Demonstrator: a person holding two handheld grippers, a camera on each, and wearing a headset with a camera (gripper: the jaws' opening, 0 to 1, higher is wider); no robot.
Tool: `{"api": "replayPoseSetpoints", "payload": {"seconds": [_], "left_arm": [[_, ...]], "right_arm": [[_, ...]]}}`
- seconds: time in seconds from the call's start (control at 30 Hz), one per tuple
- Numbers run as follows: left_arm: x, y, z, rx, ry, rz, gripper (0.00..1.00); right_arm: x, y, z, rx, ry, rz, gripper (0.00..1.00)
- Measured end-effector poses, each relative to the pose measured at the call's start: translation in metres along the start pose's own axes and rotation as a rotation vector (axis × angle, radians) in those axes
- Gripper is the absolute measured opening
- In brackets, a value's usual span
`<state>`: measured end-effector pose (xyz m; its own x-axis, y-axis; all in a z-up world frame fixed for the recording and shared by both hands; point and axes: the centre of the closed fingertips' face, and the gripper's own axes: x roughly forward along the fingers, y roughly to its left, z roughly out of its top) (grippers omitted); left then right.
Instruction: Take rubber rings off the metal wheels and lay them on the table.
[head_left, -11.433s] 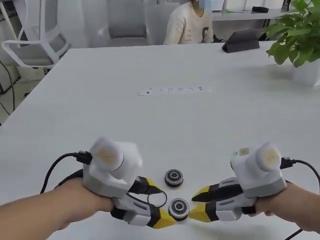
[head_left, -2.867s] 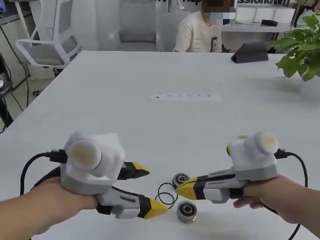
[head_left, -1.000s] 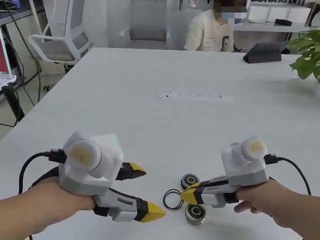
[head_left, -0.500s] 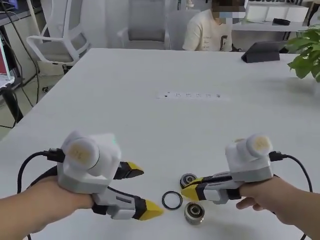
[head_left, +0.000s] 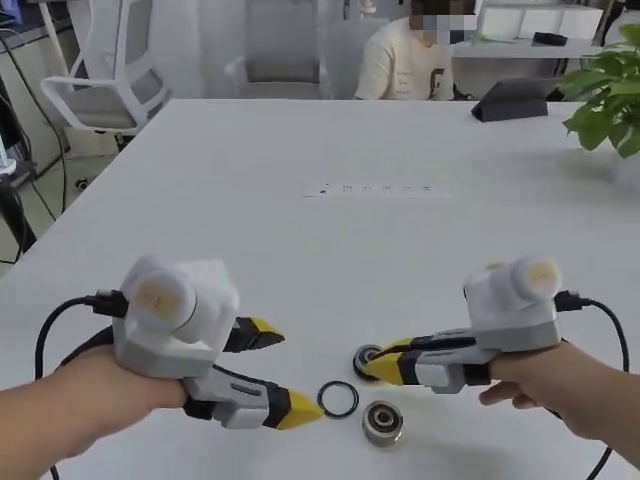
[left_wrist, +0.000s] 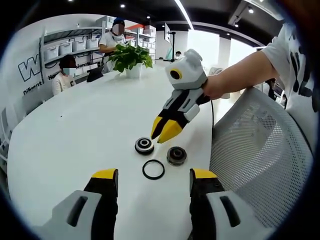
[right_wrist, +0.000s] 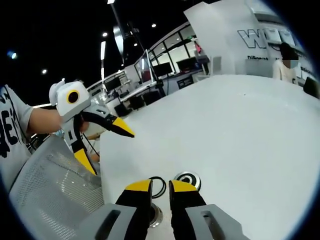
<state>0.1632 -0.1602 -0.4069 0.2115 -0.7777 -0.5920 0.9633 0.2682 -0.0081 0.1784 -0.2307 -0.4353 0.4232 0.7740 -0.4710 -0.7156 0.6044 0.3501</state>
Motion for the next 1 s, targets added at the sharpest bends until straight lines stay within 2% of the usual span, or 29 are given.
{"api": "replayPoseSetpoints", "payload": {"seconds": [0.57,1.0], "left_arm": [[0.011,0.005,0.012,0.018,0.005,-0.007,0.53],[0.023,0.008,0.016,0.027,0.012,-0.017,0.52]], "right_arm": [[-0.014,-0.011,0.002,-0.009,-0.034,-0.033,0.16],[-0.020,-0.022,-0.004,-0.017,-0.027,-0.062,0.19]]}}
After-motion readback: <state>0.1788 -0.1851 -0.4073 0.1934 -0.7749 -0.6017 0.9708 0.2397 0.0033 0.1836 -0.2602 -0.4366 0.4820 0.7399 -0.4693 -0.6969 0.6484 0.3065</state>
